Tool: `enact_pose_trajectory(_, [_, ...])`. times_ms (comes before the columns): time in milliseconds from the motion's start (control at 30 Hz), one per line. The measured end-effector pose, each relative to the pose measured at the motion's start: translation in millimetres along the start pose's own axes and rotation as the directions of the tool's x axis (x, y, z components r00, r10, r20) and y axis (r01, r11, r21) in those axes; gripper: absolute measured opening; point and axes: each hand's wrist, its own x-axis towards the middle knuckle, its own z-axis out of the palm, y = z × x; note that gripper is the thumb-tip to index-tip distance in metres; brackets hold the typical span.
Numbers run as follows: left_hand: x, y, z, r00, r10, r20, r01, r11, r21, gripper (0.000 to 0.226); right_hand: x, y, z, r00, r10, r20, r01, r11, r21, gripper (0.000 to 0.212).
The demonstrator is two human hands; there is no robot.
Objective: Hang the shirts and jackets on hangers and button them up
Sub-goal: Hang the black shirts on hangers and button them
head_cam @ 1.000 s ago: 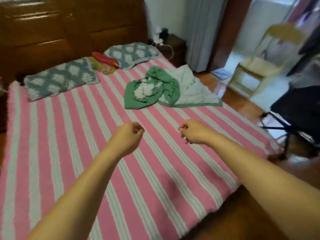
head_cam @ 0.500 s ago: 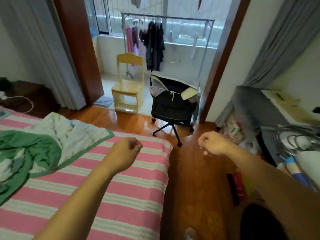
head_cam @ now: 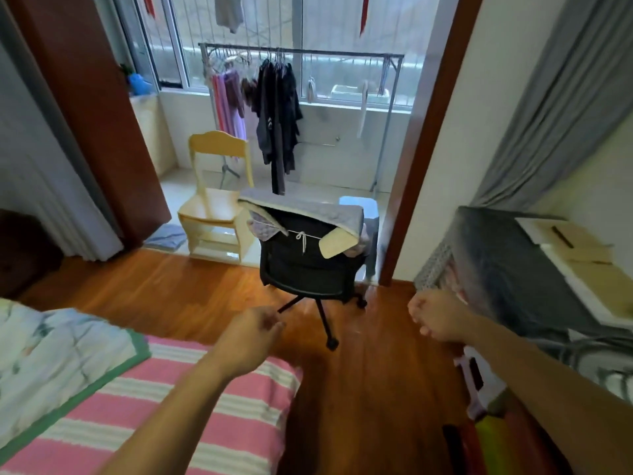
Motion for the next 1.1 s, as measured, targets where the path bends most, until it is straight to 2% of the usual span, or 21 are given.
enact_pose_trajectory(133, [88,-20,-12,0.997,-0.064,-0.046,0.065,0.998,0.001,0.016,69,-25,-12,0.977,-0.072,-0.199,0.103,0.983,0.150,0.014])
enact_pose_trajectory(200, [140,-28,-19,0.996,-0.047,-0.075,0.048,0.999,0.010,0.019,109,-35,-14,0.972,-0.115,-0.204,0.146,0.979,0.143,0.016])
enact_pose_trajectory(333, [260,-44,-38,0.991,0.058,-0.117,-0.041,0.989,0.142,0.024,200,-58,-25,0.972,-0.196,-0.127,0.187,0.979,-0.074,0.022])
enact_pose_trajectory(433, [358,-49,-44,0.989,0.124,-0.085,-0.096,0.956,0.278,0.044,277,-72,-34,0.980,-0.188,-0.069,0.174,0.970,-0.171,0.025])
enact_pose_trajectory(533, [456,-49,-49,0.977,0.207,-0.043,-0.158,0.851,0.501,0.062,357,-84,-36,0.976,-0.189,-0.106,0.164,0.963,-0.215,0.045])
enact_pose_trajectory(633, [520,-60,-45,0.990,0.130,0.053,-0.137,0.824,0.549,0.057,430,-91,-38,0.965,-0.219,-0.148,0.164,0.936,-0.311,0.055])
enact_pose_trajectory(733, [528,-77,-24,0.993,0.058,0.104,-0.103,0.860,0.500,0.051,477,-83,-26,0.982,-0.179,-0.064,0.149,0.933,-0.326,0.055])
enact_pose_trajectory(833, [522,-83,-16,0.993,0.088,0.078,-0.113,0.897,0.427,0.057,475,-67,-2,0.967,-0.200,-0.155,0.147,0.944,-0.296,0.055])
enact_pose_trajectory(933, [504,-89,-13,0.988,0.136,0.067,-0.152,0.884,0.441,0.083,449,-58,15,0.931,-0.293,-0.220,0.210,0.919,-0.334,0.055])
enact_pose_trajectory(1033, [476,-104,-5,0.987,0.160,0.030,-0.155,0.862,0.482,0.083,412,-51,21,0.879,-0.401,-0.257,0.296,0.883,-0.364,0.051])
enact_pose_trajectory(1100, [461,-115,-3,0.985,0.168,0.048,-0.169,0.843,0.511,0.086,386,-44,26,0.854,-0.468,-0.230,0.385,0.863,-0.326,0.052])
